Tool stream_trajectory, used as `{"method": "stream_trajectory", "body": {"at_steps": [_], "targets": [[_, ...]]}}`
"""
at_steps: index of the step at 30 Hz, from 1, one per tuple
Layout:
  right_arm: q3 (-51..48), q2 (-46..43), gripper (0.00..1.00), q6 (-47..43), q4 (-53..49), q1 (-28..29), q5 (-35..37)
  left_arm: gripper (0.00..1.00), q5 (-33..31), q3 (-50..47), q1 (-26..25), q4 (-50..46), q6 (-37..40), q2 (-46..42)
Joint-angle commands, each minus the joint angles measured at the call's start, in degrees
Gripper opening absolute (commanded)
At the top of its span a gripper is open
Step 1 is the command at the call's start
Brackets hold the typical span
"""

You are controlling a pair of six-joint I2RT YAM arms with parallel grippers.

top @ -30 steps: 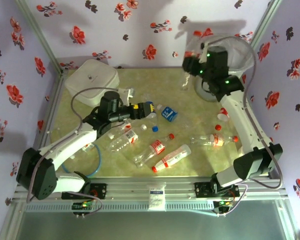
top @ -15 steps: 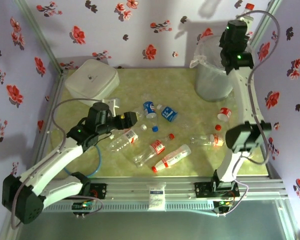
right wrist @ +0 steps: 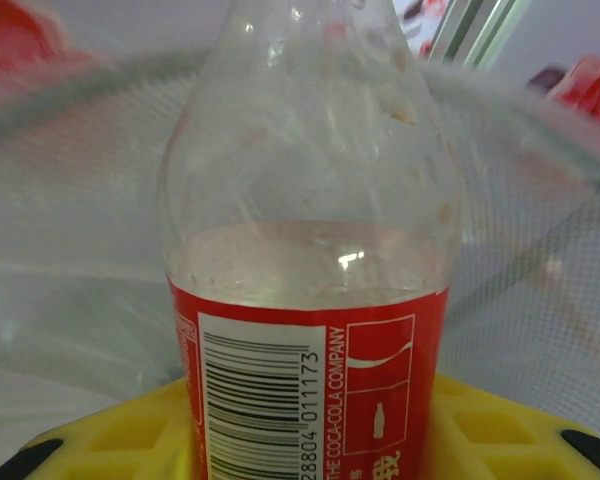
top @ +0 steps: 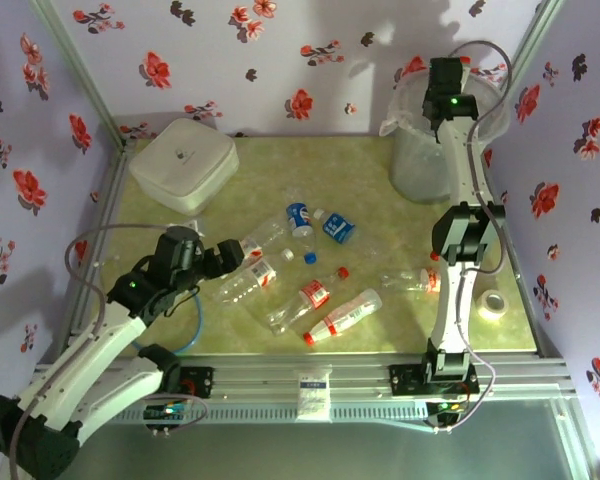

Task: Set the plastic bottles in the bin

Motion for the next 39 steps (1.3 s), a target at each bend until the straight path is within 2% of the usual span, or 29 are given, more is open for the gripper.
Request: {"method": "stream_trajectory", "body": {"at_steps": [1, 8, 15, 21, 28, 34, 39], "targets": [[2.17, 1.74, 0.44, 2.27, -4.72, -1.27, -3.68, 0.89, -2.17, -0.86, 1.05, -2.81, -2.50, -0.87], [-0.67, 4.62, 0.50, 5.08, -4.93, -3.27, -7.86, 0.87, -3.54, -4.06, 5.49, -2.82, -10.13, -6.79], [-1.56, 5.17, 0.80, 4.71, -4.74, -4.55, -10.44, 0.90, -7.54, -8.64, 9.41, -6.50, -18.77, -15.54], [1.28, 4.87, 0.98, 3.38, -6.10, -4.97, -10.58, 0.98, -8.39, -12.48, 10.46, -3.34, -22.52, -18.49], [-0.21, -3.24, 0.99, 2.74, -3.92, -4.73, -11.46, 1.00, -13.62, -13.74, 10.67, -3.86, -29.68, -17.54], [-8.10, -14.17, 0.99, 2.15, 3.08, -3.07, -11.57, 1.00, -12.53, -15.66, 10.60, 1.86, -36.23, -11.81], [-11.23, -20.16, 0.99, 0.19, 3.16, -0.19, -11.84, 1.00, -17.42, -6.60, 10.35, -9.20, -31.71, -5.34]]}}
